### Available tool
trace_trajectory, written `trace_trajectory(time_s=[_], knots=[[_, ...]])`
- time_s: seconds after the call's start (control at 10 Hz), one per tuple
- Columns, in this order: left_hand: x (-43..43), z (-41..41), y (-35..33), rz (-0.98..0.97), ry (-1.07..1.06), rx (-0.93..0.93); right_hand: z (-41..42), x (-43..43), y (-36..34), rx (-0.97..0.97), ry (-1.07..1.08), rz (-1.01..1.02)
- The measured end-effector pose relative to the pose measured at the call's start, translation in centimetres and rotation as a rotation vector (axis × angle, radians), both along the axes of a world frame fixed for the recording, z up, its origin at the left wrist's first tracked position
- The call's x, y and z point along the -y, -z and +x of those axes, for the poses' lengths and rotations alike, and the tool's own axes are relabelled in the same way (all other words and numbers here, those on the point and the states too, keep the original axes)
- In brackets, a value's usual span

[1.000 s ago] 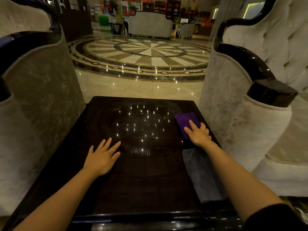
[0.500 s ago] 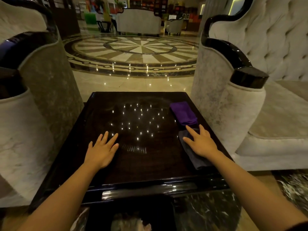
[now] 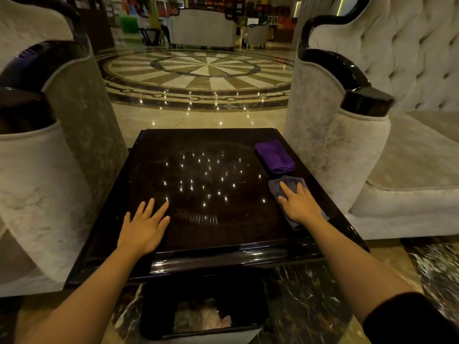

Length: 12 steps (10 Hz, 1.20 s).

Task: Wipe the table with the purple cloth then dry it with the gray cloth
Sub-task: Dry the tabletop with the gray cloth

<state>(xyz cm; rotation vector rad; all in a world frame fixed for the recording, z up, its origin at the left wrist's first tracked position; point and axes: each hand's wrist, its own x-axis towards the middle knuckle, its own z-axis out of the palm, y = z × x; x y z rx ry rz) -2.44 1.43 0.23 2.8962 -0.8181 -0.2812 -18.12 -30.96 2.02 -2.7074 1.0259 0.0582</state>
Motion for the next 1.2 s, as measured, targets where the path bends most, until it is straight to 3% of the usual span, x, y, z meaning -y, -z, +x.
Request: trace_trajectory(time_s=[0.3, 0.8, 1.0, 1.1, 1.2], knots=[[0.0, -0.1, 0.1, -0.016, 0.007, 0.012, 1.8, -2.3, 0.3, 0.053, -0.163, 0.008], [-0.1, -0.1, 0.3, -0.027, -0.003, 0.024, 0.8, -15.5, 0.6, 0.133, -0.782, 0.011], [0.0, 0.0, -0.2, 0.013, 0.009, -0.023, -1.4, -16.8, -0.1, 0.255, -1.001, 0.190], [0.0, 0.0, 0.0, 0.008, 0.009, 0.009, -0.3, -14.9, -1.6, 0.395, -0.894, 0.271], [-0.1, -0.2, 0.2, 0.002, 0.011, 0.025, 2.6, -10.3, -4.2, 0.501, -0.670, 0.223]])
